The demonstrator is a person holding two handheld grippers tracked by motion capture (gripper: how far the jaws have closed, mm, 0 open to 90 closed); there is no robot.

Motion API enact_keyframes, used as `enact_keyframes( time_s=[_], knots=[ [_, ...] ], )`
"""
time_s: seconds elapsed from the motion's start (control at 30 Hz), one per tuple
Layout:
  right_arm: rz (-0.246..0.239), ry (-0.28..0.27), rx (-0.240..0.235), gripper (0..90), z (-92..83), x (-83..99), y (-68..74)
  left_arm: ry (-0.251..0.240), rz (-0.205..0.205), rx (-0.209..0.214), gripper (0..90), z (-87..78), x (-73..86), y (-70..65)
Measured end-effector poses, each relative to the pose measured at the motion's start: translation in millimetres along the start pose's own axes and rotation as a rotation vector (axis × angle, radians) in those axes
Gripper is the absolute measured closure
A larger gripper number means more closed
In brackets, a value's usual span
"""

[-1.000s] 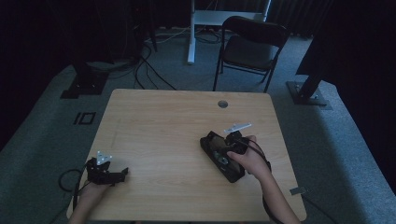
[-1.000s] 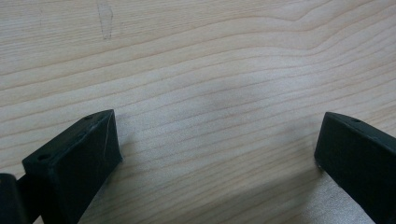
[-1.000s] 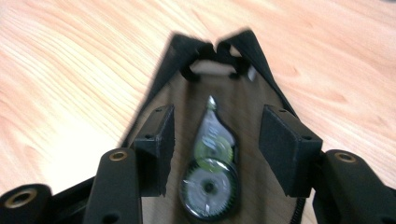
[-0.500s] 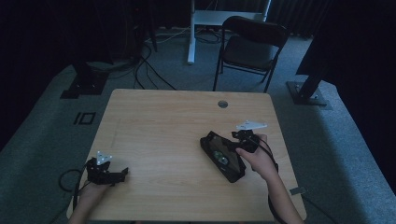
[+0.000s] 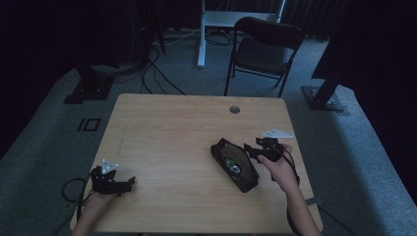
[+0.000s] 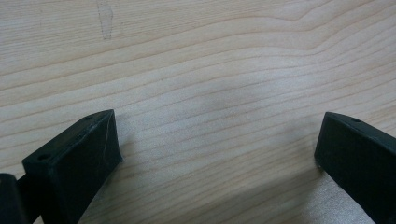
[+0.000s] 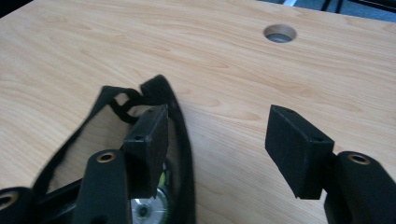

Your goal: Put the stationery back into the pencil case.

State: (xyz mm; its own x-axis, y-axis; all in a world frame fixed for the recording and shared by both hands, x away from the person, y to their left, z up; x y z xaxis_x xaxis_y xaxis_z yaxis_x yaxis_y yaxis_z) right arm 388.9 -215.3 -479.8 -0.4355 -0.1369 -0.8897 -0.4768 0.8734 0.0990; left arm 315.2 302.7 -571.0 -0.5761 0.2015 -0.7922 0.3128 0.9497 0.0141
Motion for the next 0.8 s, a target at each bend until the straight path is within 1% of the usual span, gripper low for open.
enact_keyframes(
  time_s=[0.07,0.3,0.4,0.5,0.53,0.73,0.8],
  knots=[
    [0.009,-0.007,0.017,38.9,-0.7,3.2,-4.8,0.0,0.0,0.0,0.2,0.0,0.0,0.0],
    [0.024,0.002,0.058,37.6,-0.2,16.3,-18.1,0.0,0.0,0.0,0.2,0.0,0.0,0.0],
    [0.049,0.011,0.077,37.0,1.1,23.1,-23.6,0.0,0.0,0.0,0.2,0.0,0.0,0.0],
    [0.045,0.013,0.101,36.7,2.6,31.2,-28.4,0.0,0.0,0.0,0.2,0.0,0.0,0.0],
    [0.052,0.019,0.109,36.2,3.1,34.6,-30.3,0.0,0.0,0.0,0.2,0.0,0.0,0.0],
    [0.067,0.042,0.125,33.2,4.8,47.4,-36.5,0.0,0.0,0.0,0.2,0.0,0.0,0.0],
    [0.077,0.042,0.133,31.8,5.2,51.1,-37.5,0.0,0.0,0.0,0.2,0.0,0.0,0.0]
  ],
)
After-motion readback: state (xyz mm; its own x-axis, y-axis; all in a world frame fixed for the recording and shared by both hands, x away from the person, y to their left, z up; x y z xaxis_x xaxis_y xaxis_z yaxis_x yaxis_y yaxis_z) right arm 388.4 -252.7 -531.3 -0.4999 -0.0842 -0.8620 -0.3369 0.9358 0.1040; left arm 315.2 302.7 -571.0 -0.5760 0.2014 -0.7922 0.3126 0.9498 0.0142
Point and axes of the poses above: each handheld gripper's, and its own axes: z roughly forward along the jaws, x roughly out of its underside, y roughly to its left, the point moved 3 cm from there along z, roughly forward along the jaws, and after that the axes turned 9 degrees about -y, right-handed, at the moved point
